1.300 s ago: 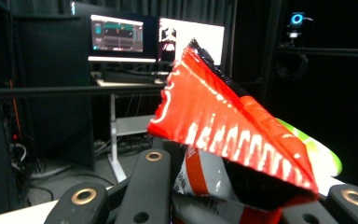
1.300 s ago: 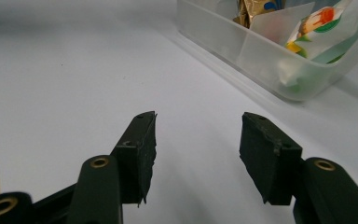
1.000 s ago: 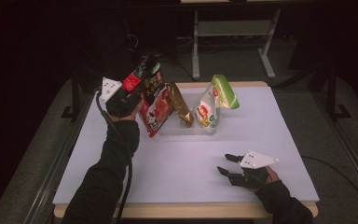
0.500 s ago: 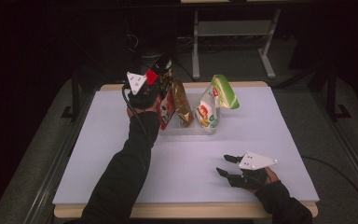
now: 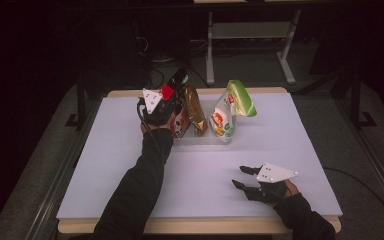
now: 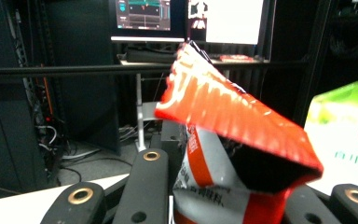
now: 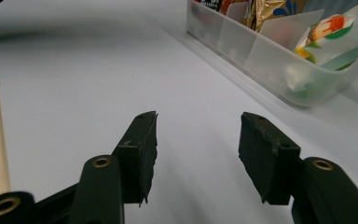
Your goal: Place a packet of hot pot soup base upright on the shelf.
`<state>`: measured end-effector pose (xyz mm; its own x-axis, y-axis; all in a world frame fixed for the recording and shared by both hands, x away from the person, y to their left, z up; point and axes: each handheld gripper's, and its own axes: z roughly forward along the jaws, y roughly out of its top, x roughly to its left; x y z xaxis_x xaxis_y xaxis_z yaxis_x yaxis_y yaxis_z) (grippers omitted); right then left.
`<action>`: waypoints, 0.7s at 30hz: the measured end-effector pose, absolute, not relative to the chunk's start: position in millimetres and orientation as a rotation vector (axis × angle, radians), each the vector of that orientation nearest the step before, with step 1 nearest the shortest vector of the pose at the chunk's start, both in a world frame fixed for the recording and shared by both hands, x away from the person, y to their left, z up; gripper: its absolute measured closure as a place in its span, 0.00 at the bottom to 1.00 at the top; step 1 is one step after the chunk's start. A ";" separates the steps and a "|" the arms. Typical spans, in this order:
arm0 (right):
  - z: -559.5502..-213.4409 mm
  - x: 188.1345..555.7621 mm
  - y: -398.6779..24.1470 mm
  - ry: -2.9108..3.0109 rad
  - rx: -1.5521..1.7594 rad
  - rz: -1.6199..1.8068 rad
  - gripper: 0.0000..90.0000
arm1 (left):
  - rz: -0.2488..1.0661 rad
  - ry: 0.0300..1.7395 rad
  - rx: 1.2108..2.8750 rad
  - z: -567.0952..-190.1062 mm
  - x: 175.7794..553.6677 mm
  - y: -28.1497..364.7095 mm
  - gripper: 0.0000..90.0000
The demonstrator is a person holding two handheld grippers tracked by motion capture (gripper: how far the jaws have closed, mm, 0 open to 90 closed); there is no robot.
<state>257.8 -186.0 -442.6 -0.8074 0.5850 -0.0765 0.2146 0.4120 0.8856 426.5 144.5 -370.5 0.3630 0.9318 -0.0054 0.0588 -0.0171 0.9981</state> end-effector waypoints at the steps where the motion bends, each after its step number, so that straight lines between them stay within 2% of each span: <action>1: -442.3 257.7 -186.2 2.295 0.688 1.359 0.51 | 0.905 0.964 1.420 -372.7 425.8 144.8 0.84; 10: -438.2 258.0 -191.6 2.264 0.703 1.358 0.51 | 0.972 0.863 1.519 -376.2 426.5 152.3 0.83; 21: -438.9 257.4 -189.7 2.266 0.694 1.336 0.51 | 0.910 0.831 1.522 -380.6 425.9 157.0 0.81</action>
<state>257.4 -189.7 -438.9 -0.7884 0.6070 -0.1002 0.2062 0.4141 0.8866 425.9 157.0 -380.6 0.4542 0.8848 0.1044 0.0244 -0.1295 0.9913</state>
